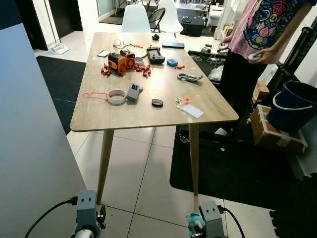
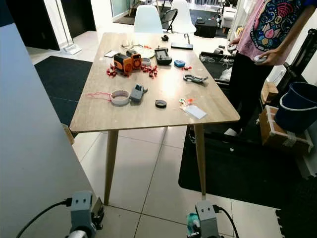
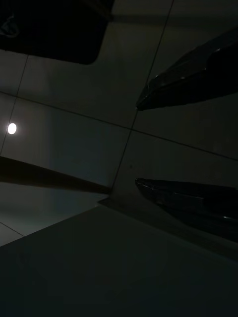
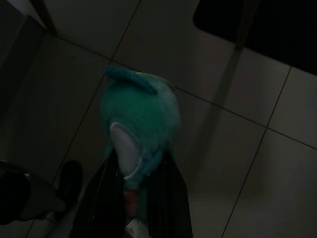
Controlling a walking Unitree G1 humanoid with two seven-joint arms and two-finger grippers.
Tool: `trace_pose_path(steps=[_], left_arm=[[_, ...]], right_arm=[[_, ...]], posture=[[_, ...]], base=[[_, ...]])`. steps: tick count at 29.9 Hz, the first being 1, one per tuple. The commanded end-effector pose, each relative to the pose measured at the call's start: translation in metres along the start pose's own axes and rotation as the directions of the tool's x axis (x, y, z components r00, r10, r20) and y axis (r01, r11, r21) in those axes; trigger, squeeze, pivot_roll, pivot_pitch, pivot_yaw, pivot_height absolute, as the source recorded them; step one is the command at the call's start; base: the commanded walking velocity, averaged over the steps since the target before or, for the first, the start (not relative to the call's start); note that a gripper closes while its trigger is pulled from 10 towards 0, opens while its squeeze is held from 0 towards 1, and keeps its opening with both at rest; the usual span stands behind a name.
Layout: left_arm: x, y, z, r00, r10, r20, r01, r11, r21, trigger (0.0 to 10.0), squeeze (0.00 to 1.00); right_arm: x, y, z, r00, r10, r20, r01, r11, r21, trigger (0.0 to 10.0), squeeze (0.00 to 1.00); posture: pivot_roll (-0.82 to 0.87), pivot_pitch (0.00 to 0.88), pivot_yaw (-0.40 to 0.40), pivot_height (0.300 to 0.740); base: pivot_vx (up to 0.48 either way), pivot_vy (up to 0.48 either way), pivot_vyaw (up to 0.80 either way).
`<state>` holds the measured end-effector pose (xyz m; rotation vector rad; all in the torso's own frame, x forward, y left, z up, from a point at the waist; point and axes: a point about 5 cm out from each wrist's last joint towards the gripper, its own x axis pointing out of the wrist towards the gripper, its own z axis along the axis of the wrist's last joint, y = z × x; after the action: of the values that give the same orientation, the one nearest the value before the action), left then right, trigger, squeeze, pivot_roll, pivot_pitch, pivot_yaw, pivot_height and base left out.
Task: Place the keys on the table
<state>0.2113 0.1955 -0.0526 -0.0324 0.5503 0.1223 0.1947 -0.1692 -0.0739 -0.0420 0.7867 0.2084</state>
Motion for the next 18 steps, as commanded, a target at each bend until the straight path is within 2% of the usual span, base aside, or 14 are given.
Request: trace_pose_path(steps=[1,18], left_arm=[[-0.0006,-0.0004,-0.003,1.0,-0.003,-0.018,0.003,1.0,-0.01,10.0,0.0],[-0.0027,0.0022,-0.0054,1.0,0.004,-0.017,-0.005,1.0,-0.021,10.0,0.0]], right_arm=[[-0.0012,-0.0003,-0.0034,1.0,-0.009,-0.005,0.009,1.0,0.013,10.0,0.0],[-0.0026,0.0008,-0.0077,1.0,-0.001,-0.014,0.001,1.0,0.011,10.0,0.0]], posture=[[0.03,0.053,-0.021,0.74],[0.04,0.059,-0.029,0.74]], base=[[0.285,0.0,0.0],[0.32,0.0,0.0]])
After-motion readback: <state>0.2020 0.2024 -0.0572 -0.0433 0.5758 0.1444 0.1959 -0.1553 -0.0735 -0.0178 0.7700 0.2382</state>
